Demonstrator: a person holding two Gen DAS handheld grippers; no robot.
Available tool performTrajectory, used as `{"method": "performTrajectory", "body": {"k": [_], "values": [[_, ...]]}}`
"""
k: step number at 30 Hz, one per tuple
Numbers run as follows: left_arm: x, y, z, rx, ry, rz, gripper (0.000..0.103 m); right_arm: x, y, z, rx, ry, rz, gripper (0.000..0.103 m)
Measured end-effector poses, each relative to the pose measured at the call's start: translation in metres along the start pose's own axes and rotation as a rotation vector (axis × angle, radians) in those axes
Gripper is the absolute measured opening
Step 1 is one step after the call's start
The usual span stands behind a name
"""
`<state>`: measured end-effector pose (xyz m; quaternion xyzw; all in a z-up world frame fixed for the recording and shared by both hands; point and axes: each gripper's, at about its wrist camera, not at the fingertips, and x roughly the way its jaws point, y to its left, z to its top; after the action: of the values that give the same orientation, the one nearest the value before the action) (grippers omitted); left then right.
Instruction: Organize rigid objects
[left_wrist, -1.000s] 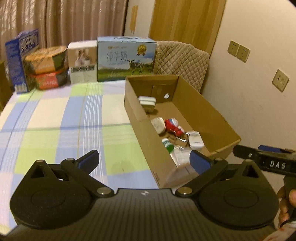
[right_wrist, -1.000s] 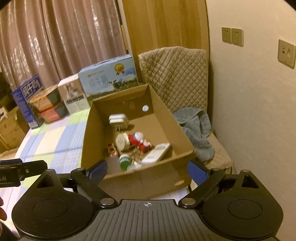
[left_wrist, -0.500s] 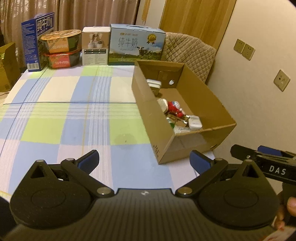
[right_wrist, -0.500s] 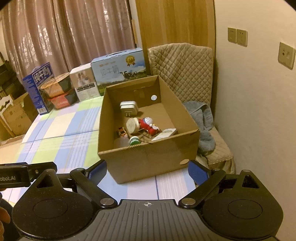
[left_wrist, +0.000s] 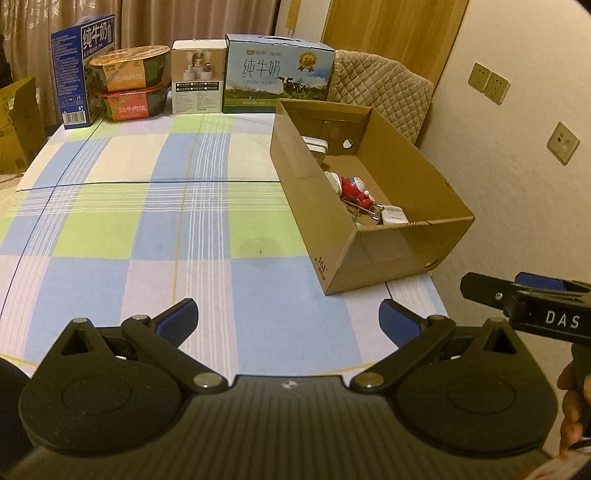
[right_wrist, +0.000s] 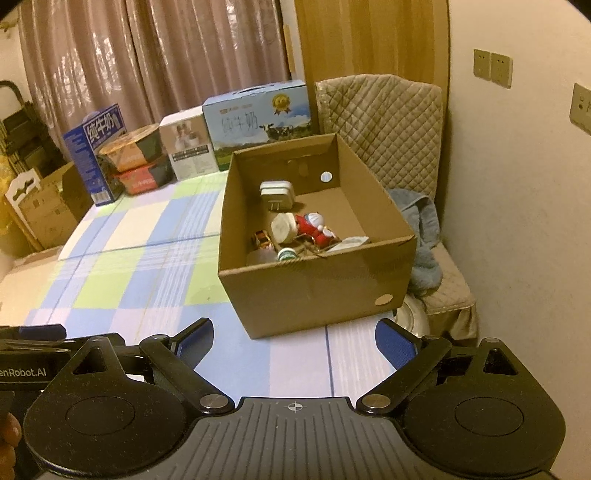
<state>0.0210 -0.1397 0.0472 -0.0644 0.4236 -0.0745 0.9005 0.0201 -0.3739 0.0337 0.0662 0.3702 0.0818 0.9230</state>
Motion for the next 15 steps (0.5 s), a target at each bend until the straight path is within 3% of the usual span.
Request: {"method": "performTrajectory", "body": {"k": [15], "values": [[0.0026, -0.0023, -0.0031, 0.009, 0.004, 0.013, 0.103, -0.0013, -0.0028, -0.0098, -0.009, 0.017, -0.021, 0.092]]}}
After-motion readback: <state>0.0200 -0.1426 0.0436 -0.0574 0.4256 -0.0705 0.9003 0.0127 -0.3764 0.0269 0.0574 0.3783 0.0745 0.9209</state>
